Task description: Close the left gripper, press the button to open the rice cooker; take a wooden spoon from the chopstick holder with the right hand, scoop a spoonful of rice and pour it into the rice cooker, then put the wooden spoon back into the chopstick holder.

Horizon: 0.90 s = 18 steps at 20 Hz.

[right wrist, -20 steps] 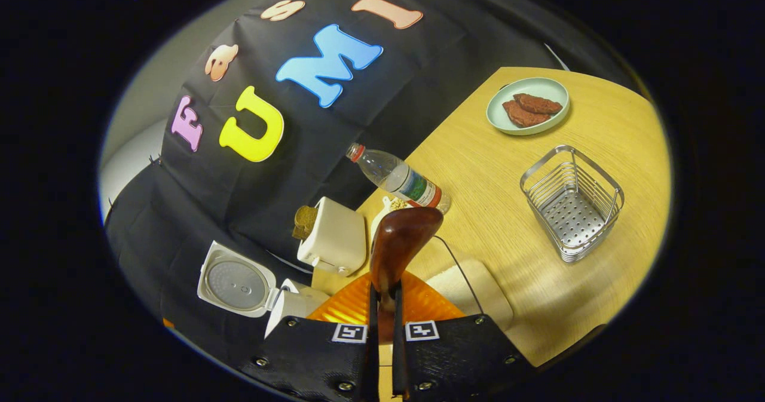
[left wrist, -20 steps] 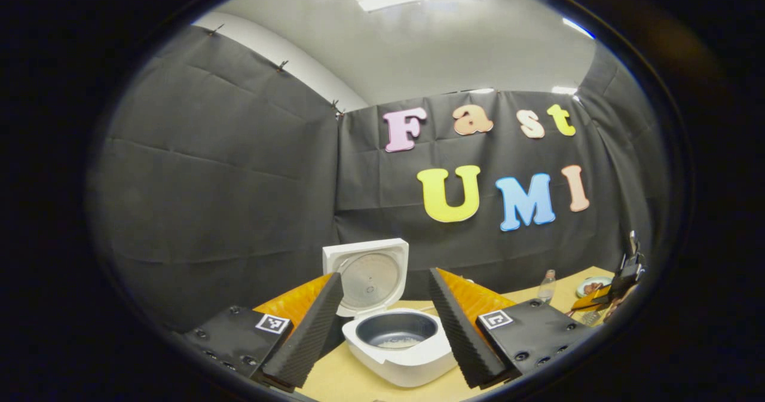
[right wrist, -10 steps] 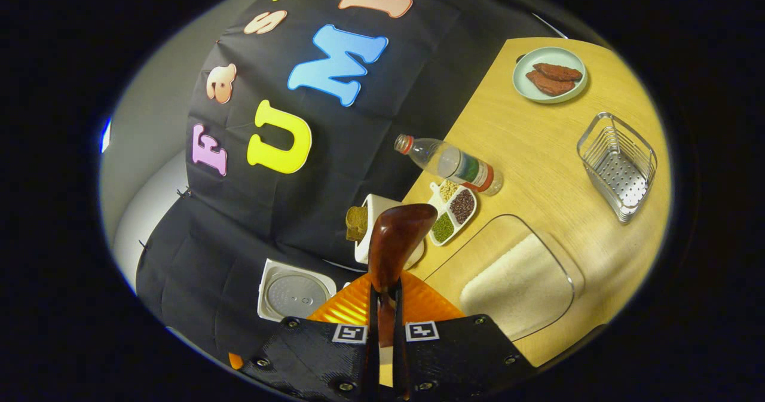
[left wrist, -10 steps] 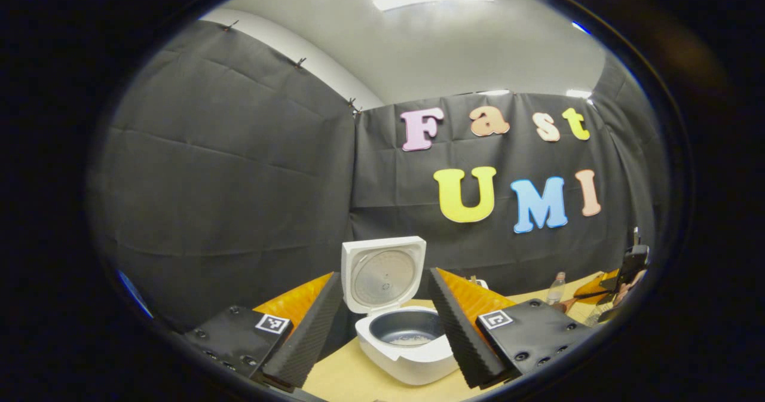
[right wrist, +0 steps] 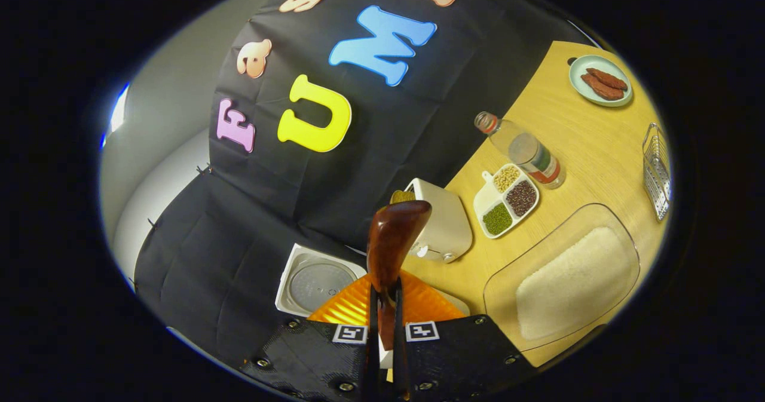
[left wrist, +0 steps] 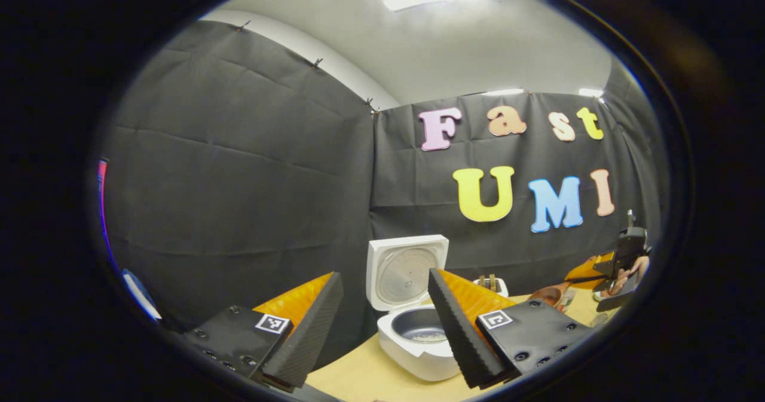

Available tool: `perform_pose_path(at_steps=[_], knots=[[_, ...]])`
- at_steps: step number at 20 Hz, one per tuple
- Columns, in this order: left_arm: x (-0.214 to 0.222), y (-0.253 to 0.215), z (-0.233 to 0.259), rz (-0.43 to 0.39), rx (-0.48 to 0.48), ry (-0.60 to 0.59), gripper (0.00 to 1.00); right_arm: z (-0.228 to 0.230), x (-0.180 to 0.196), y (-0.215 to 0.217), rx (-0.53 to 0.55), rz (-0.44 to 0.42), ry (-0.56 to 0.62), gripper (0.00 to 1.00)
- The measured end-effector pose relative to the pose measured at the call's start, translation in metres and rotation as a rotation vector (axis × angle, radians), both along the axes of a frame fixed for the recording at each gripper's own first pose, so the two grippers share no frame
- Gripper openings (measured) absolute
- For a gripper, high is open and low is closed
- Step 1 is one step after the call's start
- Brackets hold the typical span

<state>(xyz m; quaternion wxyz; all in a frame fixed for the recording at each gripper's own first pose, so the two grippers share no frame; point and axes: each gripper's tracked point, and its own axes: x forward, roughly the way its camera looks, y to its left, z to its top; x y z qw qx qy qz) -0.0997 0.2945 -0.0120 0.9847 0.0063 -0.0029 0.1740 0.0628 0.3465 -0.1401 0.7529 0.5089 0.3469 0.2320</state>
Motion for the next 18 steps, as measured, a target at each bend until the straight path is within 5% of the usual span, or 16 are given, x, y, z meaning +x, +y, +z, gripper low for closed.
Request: perform_pose_path(at_steps=[10,18], knots=[[-0.038,0.032,-0.014,0.088,-0.002,0.028,0.99,0.026,0.009,0.100,0.008,0.112,-0.076,0.09],[-0.071,0.062,-0.029,0.179,-0.012,0.063,0.99,0.016,0.022,0.177,-0.126,0.191,-0.172,0.08]])
